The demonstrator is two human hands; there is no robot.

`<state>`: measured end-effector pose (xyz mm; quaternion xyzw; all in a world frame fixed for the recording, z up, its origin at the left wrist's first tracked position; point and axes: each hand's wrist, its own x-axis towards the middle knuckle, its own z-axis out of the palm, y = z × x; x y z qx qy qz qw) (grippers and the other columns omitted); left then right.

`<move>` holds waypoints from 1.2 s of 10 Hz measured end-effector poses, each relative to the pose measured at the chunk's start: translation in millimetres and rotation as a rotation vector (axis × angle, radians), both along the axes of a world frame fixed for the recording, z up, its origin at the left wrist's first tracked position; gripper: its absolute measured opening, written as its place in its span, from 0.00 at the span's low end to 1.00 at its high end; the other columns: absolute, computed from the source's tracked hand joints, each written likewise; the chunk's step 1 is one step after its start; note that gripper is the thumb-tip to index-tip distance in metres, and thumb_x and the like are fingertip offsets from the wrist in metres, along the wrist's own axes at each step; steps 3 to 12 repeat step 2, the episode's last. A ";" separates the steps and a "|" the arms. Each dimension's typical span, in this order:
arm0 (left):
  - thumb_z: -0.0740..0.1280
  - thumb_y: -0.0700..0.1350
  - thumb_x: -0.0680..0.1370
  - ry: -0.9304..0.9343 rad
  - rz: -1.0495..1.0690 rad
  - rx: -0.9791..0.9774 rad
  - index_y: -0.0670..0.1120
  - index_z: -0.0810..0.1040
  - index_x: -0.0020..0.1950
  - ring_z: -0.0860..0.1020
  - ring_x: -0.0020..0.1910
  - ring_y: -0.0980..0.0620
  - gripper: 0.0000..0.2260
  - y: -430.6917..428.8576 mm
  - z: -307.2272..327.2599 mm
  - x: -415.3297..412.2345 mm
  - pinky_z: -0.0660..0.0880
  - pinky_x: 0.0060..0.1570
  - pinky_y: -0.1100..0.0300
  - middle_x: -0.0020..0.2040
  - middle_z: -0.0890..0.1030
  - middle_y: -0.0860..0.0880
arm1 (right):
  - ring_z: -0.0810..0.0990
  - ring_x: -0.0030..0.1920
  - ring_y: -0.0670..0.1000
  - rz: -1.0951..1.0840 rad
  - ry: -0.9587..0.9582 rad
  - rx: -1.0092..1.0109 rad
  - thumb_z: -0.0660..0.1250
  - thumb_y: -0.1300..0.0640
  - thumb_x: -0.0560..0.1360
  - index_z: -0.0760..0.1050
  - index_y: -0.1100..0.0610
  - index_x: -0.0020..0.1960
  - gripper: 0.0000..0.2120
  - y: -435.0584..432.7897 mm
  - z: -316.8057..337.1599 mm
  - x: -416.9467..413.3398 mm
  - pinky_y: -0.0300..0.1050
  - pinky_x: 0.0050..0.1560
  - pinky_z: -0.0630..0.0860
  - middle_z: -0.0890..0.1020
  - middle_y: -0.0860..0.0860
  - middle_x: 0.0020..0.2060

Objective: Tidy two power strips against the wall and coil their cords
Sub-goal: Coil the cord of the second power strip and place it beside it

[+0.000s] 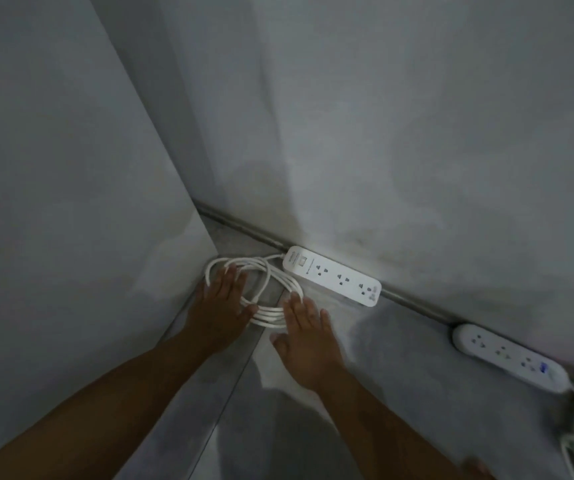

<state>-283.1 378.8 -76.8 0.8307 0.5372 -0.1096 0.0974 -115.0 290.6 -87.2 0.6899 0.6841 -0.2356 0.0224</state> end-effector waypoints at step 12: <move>0.57 0.53 0.75 -0.125 -0.091 0.119 0.39 0.64 0.74 0.66 0.73 0.41 0.30 -39.3 13.3 11.7 0.59 0.69 0.37 0.73 0.66 0.39 | 0.40 0.77 0.56 -0.164 -0.065 -0.039 0.44 0.40 0.81 0.42 0.55 0.79 0.32 -34.2 12.2 40.2 0.56 0.76 0.41 0.41 0.53 0.78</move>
